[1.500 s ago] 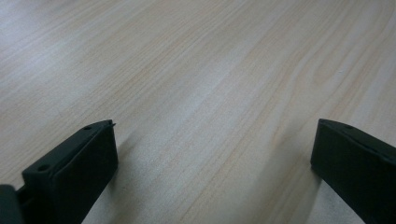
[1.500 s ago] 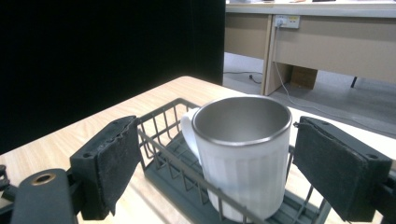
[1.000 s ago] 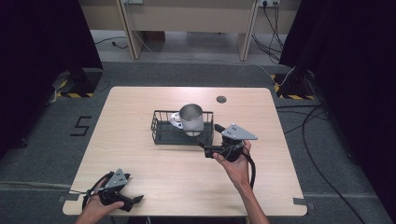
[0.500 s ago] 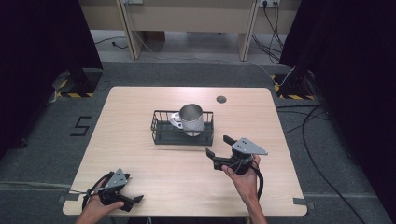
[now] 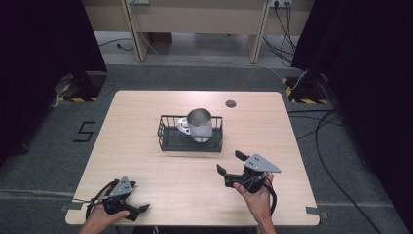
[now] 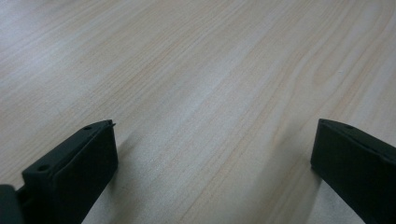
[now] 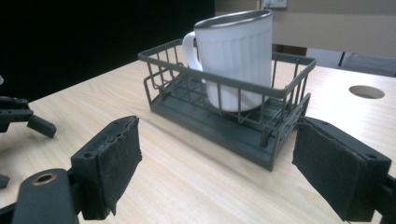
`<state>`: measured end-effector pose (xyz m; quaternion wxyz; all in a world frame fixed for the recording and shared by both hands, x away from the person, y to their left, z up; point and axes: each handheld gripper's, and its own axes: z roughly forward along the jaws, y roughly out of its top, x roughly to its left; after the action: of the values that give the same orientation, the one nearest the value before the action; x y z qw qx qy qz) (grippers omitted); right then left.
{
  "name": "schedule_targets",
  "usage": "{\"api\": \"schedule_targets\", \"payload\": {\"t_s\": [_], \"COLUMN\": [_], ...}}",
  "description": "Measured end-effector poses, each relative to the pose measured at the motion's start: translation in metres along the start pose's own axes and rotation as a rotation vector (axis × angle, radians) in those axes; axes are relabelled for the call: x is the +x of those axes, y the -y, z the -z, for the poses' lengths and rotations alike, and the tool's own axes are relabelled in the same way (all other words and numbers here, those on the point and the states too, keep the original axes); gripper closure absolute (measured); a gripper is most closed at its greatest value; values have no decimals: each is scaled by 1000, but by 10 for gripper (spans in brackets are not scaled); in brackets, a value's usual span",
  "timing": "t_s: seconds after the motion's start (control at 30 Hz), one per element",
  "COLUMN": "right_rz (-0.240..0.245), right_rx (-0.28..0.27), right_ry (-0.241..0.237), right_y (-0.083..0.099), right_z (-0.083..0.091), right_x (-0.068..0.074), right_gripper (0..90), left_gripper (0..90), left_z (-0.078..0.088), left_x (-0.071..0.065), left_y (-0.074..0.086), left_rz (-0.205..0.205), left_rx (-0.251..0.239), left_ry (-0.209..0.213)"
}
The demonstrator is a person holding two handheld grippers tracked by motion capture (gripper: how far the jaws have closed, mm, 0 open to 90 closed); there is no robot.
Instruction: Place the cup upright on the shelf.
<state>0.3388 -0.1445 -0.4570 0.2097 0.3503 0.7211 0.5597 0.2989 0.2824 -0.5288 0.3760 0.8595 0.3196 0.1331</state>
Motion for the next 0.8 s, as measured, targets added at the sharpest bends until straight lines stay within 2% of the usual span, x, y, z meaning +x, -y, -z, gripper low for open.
{"api": "schedule_targets", "payload": {"t_s": [0.53, 0.8], "right_rz": [23, 12], "right_rx": [48, 70], "right_ry": [-17, -18], "right_y": [17, 28], "right_z": [7, 12], "right_x": [11, 12], "right_gripper": [151, 150], "left_gripper": [0, 0], "left_z": [0, 0], "left_x": [0, 0], "left_y": [0, 0], "left_rz": [0, -1], "left_rx": [0, 1], "left_ry": [0, 1]}}
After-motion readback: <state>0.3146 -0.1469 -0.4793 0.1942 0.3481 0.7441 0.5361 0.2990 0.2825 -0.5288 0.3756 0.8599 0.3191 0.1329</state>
